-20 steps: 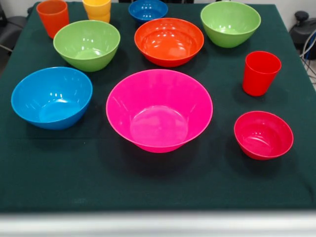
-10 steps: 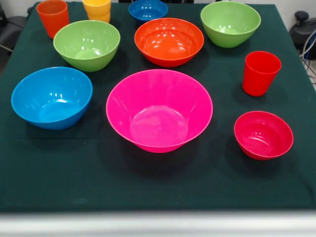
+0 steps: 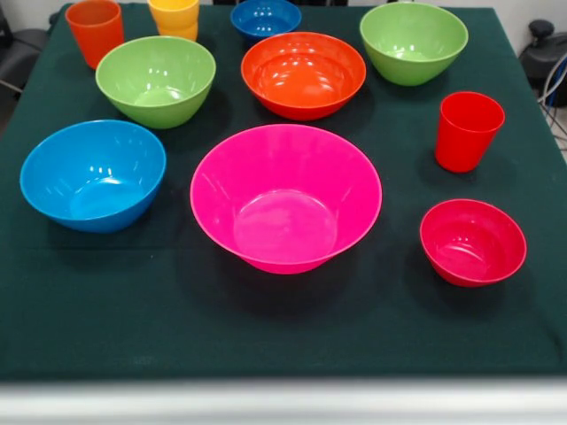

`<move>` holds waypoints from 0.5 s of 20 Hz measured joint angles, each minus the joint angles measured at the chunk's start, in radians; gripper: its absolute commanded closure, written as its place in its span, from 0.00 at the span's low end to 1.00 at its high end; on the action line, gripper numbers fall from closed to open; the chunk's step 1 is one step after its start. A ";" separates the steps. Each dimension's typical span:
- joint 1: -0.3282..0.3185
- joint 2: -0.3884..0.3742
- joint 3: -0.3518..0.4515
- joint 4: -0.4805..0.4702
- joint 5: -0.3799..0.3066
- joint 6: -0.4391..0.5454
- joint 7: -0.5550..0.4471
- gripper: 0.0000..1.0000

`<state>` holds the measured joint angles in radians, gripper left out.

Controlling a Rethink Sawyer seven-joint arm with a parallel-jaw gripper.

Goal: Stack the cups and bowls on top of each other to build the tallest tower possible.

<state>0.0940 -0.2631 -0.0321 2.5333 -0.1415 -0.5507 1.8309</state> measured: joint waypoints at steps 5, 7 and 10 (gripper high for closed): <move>-0.006 -0.115 0.001 0.072 0.000 0.039 0.000 0.00; -0.017 -0.186 0.004 0.113 0.000 0.072 0.000 0.00; -0.035 -0.281 0.013 0.170 0.000 0.124 0.000 0.00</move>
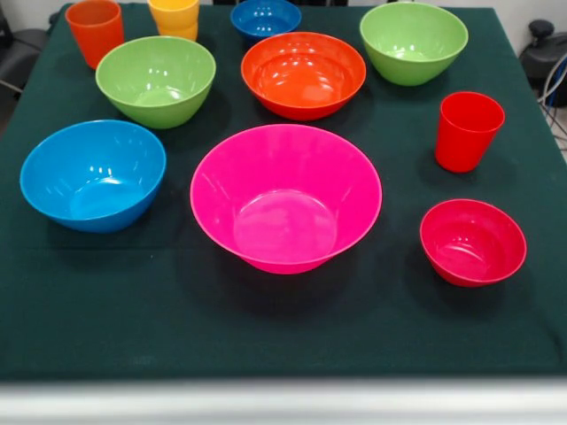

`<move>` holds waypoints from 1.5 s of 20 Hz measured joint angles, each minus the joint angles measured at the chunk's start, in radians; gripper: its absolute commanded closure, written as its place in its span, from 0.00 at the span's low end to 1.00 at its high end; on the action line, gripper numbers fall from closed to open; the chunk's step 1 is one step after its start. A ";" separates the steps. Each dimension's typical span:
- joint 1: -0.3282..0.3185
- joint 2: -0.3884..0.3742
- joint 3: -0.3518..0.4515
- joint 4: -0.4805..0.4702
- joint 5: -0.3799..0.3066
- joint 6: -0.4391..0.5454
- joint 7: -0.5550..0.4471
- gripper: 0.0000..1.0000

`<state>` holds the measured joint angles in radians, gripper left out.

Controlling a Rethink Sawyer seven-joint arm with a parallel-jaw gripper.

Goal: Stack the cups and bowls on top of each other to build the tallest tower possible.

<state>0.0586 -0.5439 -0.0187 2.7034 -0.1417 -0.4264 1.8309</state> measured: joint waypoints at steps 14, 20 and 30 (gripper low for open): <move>-0.126 -0.358 -0.025 0.035 0.047 0.034 0.000 0.00; -0.192 -0.342 -0.142 -0.010 -0.044 -0.026 0.000 0.00; -0.320 -0.180 -0.331 -0.091 -0.153 -0.357 -0.016 0.00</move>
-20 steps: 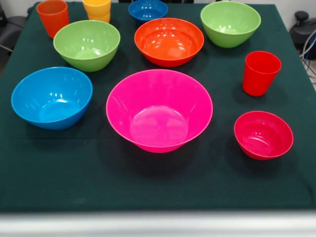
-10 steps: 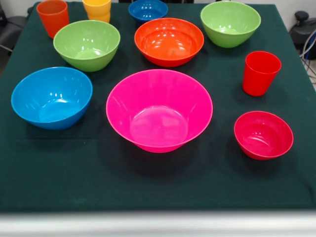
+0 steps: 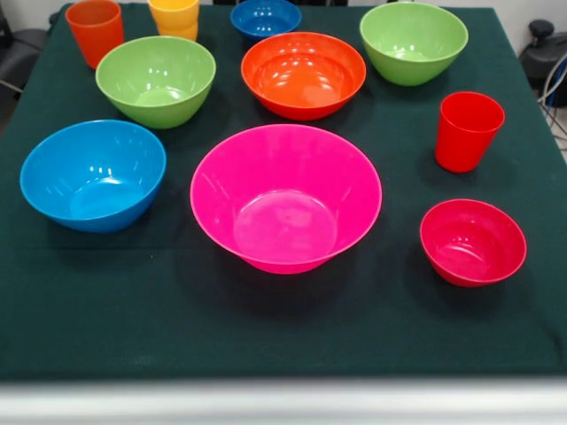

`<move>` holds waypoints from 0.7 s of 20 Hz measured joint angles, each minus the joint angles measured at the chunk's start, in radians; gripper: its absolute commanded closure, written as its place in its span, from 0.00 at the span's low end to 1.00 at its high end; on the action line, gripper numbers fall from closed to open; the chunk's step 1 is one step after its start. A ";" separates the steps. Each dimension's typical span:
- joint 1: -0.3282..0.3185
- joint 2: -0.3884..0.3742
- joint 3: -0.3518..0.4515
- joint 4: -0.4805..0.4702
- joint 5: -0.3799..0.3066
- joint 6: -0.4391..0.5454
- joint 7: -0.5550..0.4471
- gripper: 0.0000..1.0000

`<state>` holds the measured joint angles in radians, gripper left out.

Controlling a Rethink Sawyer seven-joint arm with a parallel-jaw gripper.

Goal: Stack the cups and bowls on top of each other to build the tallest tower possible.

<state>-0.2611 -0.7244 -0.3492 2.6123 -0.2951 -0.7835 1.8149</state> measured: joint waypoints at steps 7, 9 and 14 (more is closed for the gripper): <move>-0.020 0.106 -0.024 -0.014 0.004 -0.107 -0.008 0.00; -0.018 0.128 -0.010 -0.013 0.021 -0.109 -0.008 0.00; -0.002 0.146 0.043 0.008 0.091 -0.109 -0.008 0.00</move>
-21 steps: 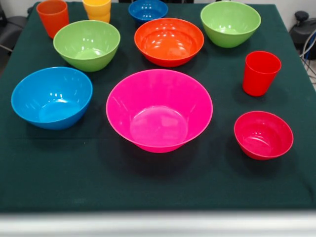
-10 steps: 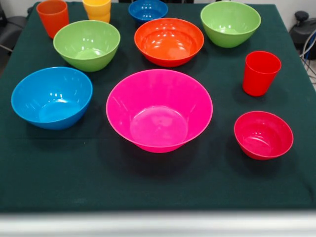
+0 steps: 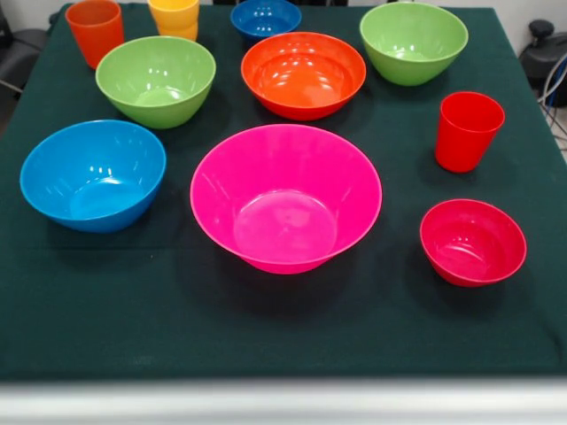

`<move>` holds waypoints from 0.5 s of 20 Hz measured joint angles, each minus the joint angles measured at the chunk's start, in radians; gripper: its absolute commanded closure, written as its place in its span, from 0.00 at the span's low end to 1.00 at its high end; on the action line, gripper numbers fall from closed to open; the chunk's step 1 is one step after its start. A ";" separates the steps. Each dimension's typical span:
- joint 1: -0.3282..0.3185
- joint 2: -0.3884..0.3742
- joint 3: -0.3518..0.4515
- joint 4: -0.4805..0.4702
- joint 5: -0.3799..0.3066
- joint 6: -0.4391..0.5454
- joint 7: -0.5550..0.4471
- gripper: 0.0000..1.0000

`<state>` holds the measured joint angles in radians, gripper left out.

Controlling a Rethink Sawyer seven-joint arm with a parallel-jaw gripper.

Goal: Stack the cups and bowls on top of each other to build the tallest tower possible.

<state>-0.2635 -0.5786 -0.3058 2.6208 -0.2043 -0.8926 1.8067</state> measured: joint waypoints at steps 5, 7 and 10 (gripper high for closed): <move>0.020 -0.028 0.110 0.042 0.104 0.037 0.000 0.00; 0.031 -0.059 0.159 0.062 0.144 0.088 0.000 0.00; 0.063 -0.151 0.262 0.101 0.218 0.248 0.000 0.00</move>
<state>-0.2007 -0.7297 -0.0436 2.7213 0.0135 -0.6447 1.8067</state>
